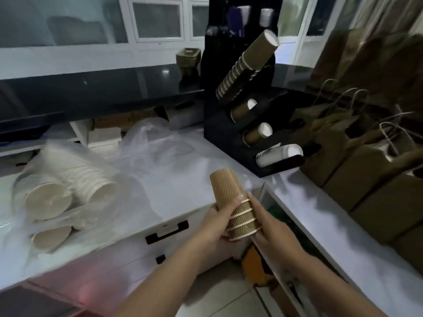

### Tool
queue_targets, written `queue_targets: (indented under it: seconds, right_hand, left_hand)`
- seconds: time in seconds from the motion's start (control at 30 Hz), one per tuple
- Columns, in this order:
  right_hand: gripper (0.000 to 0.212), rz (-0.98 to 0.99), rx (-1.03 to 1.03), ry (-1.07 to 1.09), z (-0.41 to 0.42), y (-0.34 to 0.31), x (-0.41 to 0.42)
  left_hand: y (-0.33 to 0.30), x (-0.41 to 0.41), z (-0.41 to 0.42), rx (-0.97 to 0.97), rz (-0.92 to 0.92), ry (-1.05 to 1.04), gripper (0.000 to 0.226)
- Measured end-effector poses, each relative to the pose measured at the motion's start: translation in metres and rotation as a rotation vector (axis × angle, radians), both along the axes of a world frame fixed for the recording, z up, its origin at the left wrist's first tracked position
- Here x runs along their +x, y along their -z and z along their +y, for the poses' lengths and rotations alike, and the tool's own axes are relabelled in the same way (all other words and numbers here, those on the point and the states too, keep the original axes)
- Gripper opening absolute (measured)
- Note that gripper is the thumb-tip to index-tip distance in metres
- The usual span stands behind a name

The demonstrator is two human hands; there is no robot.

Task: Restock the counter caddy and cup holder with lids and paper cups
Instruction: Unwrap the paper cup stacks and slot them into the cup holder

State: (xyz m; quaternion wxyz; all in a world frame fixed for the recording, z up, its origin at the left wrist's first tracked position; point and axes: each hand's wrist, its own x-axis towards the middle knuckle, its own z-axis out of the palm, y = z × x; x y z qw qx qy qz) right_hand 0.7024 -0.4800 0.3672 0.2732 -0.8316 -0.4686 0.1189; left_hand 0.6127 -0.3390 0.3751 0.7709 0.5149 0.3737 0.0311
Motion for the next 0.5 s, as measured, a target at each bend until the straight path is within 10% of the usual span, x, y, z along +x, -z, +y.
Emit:
queue_targets:
  seconds: [0.27,0.5]
  right_hand:
    - [0.052,0.083,0.160,0.099,-0.011,-0.068,0.075]
    - [0.089,0.252,0.599,0.243,0.043,-0.119,0.106]
  left_hand:
    - [-0.034,0.071,0.004,0.657,-0.231,-0.027,0.069]
    - [-0.068,0.134,0.050,1.221,-0.335,0.034,0.086]
